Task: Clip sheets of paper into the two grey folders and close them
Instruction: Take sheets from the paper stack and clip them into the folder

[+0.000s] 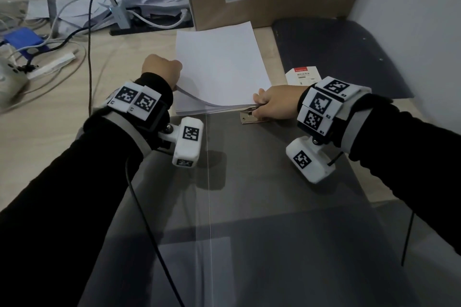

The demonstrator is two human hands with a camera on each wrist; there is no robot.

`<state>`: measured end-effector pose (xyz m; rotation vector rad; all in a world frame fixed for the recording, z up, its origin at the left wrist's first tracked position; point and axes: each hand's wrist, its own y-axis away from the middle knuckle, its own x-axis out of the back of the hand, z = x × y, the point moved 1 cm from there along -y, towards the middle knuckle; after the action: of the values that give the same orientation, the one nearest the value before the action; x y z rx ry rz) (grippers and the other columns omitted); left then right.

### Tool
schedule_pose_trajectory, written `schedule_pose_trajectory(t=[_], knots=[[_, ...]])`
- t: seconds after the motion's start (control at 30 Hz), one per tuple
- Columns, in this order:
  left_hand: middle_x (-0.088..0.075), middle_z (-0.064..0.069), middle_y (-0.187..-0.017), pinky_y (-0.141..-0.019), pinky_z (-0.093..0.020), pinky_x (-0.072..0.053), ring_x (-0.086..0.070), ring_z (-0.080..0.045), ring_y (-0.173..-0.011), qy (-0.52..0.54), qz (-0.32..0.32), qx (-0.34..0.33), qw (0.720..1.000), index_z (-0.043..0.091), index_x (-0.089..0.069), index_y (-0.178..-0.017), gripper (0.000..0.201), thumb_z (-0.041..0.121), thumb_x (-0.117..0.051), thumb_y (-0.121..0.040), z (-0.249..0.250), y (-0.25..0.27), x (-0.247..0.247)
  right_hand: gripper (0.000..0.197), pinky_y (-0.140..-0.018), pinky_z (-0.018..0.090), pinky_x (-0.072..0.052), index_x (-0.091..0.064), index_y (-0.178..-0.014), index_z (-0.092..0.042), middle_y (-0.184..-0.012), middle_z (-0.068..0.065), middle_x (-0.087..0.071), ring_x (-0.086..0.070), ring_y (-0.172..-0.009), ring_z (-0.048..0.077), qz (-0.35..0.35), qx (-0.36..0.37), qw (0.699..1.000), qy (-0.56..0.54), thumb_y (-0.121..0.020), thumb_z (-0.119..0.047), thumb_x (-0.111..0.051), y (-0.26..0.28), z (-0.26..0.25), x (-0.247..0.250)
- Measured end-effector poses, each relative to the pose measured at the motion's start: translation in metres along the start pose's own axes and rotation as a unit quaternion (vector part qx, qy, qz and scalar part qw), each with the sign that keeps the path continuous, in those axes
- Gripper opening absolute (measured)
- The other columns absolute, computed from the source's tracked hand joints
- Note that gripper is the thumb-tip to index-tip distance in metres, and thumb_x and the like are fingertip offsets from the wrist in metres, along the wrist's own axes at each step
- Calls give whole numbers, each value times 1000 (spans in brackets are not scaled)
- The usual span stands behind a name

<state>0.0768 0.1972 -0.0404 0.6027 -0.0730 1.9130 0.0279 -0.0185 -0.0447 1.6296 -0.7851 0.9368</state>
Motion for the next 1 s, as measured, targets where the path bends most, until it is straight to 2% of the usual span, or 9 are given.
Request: schedule_pose_trajectory(t=[0.1,0.23,0.4,0.47,0.53,0.67,0.77,0.87,1.0], knots=[[-56,-8,-83,-50,-29,-57,-59,-21,-70,57,-55,63,995,6,-51,-84,10,11,-49,-92,4,1,-3,51,-110,40,-34,-40,-139,-1,-147,17,-40,-42,-133,30,2,0,1000,-4,-99,-32,-37,1,-1,0],[-57,-11,-102,-40,-42,-53,-57,-27,-76,65,-140,125,980,7,-45,-107,17,19,-48,-96,2,3,-6,51,-110,42,-34,-41,-138,0,-146,17,-41,-43,-132,31,0,2,1000,-3,-98,-32,-37,1,0,0],[-50,-15,-137,-82,-29,-52,-57,-24,-111,-45,-114,34,992,19,-41,-72,26,9,-45,-96,-5,-5,-8,53,-112,40,-31,-39,-139,0,-148,17,-38,-39,-135,30,-6,1,1000,-20,-100,-34,-35,3,-1,-1],[-59,-8,-113,-77,-24,-51,-52,-19,-100,-41,-102,9,994,18,-45,-74,23,9,-45,-95,-8,-8,-7,55,-113,37,-28,-39,-141,-2,-150,14,-35,-35,-137,28,-2,2,999,-51,-100,-38,-33,5,1,-1],[-53,0,-85,-77,-27,-51,-50,-19,-95,-21,-86,-12,996,5,-57,-108,19,10,-44,-94,-10,-9,-6,53,-112,36,-29,-47,-136,-4,-146,13,-44,-40,-135,26,33,5,991,-129,-98,-40,-36,8,5,1],[-58,-8,-103,-90,-42,-52,-61,-29,-100,96,-66,-58,992,4,-53,-120,30,6,-41,-92,-8,6,6,49,-108,28,-33,-49,-137,-11,-144,3,-49,-46,-132,18,161,-1,932,-326,-94,-35,-51,17,15,12],[-63,-1,-98,-77,-34,-55,-63,-19,-90,210,-110,-84,968,7,-48,-128,34,2,-35,-97,-4,27,20,56,-105,31,-39,-45,-139,-13,-140,1,-51,-50,-127,17,224,-22,895,-384,-89,-37,-58,24,27,23],[-63,0,-104,-73,-25,-56,-64,-13,-90,230,-182,-111,950,6,-44,-132,35,4,-34,-99,-8,53,31,62,-99,39,-48,-40,-139,-14,-127,2,-58,-59,-114,19,193,-25,839,-508,-85,-36,-64,35,36,28],[-67,-1,-106,-68,-24,-57,-70,-11,-84,209,-257,-132,934,11,-50,-124,29,6,-37,-98,-22,88,38,19,-66,27,-59,-59,-111,-13,-100,1,-68,-66,-86,18,136,39,751,-645,-93,-14,-55,62,40,29]])
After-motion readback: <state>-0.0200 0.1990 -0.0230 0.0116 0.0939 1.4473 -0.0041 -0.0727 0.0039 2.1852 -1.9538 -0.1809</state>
